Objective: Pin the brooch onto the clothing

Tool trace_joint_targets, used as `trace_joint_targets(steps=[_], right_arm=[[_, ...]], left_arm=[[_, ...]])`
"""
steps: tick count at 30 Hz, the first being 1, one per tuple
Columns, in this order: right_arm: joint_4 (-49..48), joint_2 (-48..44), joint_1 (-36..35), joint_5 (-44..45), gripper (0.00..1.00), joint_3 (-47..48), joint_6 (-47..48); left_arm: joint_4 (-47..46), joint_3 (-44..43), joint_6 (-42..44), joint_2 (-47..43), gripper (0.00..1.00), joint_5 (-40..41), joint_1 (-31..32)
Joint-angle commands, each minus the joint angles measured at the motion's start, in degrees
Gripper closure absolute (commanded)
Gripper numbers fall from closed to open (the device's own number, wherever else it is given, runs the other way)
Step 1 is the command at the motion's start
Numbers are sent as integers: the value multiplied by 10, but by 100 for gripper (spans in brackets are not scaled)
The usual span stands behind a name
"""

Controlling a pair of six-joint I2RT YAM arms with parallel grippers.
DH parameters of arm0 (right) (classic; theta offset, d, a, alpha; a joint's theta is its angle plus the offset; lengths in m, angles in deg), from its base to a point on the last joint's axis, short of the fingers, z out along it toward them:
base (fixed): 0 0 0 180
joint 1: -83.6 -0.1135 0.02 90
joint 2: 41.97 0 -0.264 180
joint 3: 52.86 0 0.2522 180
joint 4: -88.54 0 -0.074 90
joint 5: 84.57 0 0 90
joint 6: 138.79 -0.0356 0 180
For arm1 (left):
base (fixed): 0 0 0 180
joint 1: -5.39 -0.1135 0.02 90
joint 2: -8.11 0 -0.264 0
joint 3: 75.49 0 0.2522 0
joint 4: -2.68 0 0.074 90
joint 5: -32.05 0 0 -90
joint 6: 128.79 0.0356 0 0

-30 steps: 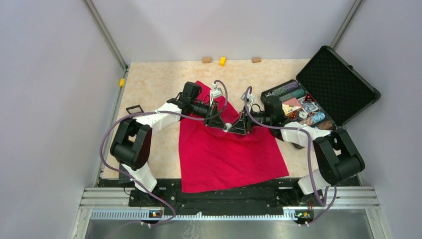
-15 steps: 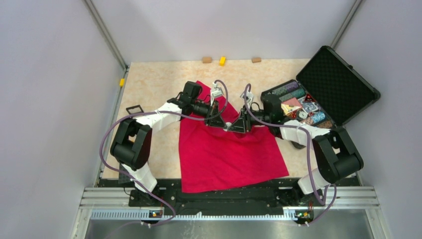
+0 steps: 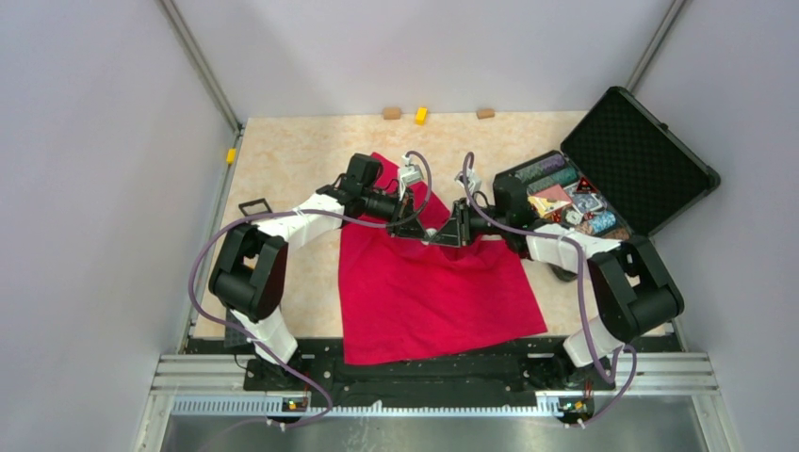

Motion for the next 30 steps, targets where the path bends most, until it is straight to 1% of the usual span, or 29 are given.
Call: trace_joint_targets(steps=[1, 9, 18, 23, 30], right_arm=[[-60, 16, 1, 118, 88, 30, -26], [-83, 4, 3, 165, 90, 18, -64], [-90, 15, 21, 182, 94, 15, -96], [-95, 7, 34, 183, 94, 7, -100], [-91, 3, 42, 175, 94, 3, -94]], left_arm=[[19, -16, -10, -44, 100, -101, 30], [19, -15, -9, -48, 100, -100, 30], [20, -14, -7, -51, 100, -100, 30], [22, -15, -12, -49, 100, -60, 29], [-12, -7, -39, -52, 100, -28, 27]])
